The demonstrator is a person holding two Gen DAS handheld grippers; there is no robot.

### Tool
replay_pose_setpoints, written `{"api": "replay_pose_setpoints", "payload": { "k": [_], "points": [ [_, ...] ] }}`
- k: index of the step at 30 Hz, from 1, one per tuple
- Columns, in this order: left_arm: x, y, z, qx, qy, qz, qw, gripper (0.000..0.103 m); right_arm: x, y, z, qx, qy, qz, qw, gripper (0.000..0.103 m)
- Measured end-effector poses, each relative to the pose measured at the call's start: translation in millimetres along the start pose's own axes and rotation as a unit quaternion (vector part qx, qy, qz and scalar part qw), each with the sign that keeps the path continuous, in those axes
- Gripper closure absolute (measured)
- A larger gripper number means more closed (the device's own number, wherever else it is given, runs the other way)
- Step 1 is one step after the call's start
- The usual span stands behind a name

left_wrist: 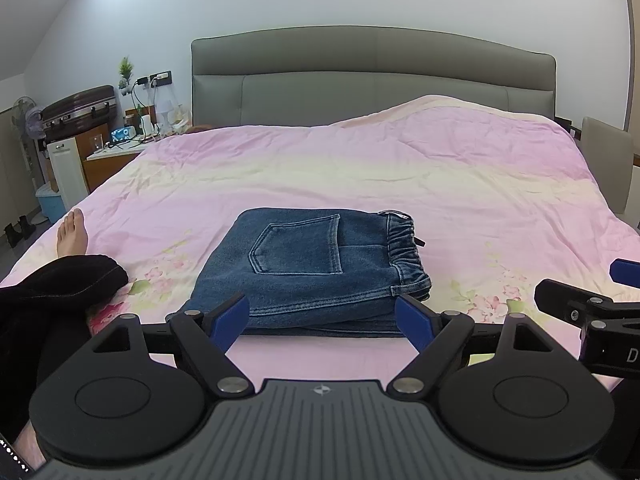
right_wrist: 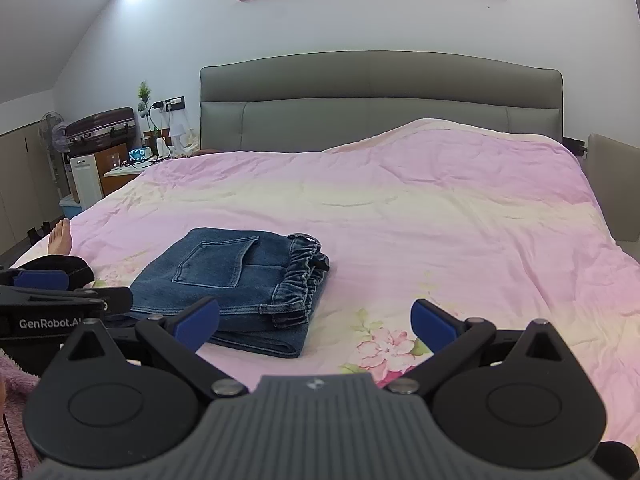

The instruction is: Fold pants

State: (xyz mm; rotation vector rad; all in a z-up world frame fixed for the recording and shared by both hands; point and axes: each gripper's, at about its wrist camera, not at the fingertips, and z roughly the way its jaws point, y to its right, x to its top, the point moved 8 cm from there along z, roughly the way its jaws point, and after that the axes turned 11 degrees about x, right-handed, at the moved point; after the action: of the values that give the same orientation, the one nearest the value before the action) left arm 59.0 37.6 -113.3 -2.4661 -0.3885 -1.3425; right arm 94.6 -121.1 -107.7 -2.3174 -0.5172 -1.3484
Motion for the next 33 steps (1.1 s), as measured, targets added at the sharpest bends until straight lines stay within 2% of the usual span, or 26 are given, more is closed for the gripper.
{"api": "replay_pose_setpoints", "payload": {
  "k": [33],
  "points": [
    [0.6,-4.8,-6.4,0.005,0.004,-0.003,1.0,0.006,2.0,-4.3,-6.3,0.003,0.004,-0.002,1.0,0.005]
  ]
}}
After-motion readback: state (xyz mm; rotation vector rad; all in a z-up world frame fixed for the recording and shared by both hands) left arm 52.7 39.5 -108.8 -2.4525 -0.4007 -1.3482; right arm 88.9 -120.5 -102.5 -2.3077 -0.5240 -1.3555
